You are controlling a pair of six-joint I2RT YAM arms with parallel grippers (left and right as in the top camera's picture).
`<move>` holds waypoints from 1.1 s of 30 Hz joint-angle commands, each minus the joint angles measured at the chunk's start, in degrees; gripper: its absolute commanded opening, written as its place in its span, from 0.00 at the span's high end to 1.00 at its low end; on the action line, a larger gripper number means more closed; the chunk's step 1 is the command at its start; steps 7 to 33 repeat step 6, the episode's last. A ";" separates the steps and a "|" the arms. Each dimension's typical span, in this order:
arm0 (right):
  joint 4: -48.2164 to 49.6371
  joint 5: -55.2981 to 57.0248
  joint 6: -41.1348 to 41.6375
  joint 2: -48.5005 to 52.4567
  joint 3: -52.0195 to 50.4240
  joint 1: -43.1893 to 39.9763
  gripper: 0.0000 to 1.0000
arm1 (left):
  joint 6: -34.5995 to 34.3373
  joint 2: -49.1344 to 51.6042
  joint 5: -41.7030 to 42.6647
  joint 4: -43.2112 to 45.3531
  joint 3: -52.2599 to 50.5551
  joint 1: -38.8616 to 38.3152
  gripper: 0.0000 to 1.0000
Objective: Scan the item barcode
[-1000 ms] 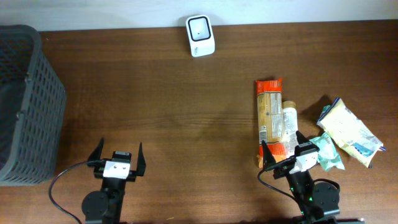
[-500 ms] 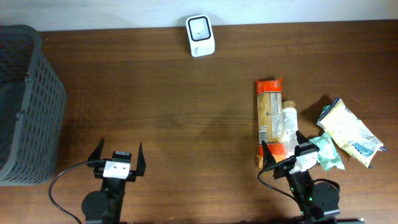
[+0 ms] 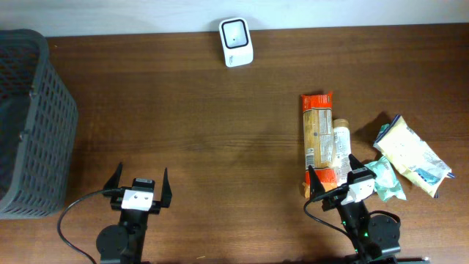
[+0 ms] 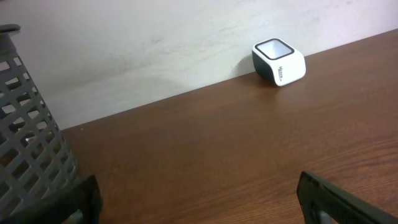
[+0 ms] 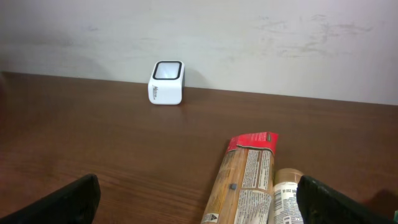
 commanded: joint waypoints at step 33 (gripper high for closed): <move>-0.24 -0.50 -0.22 -0.44 -0.31 -0.44 0.01 | -0.76 -0.55 -0.24 -0.09 -0.33 -0.22 0.01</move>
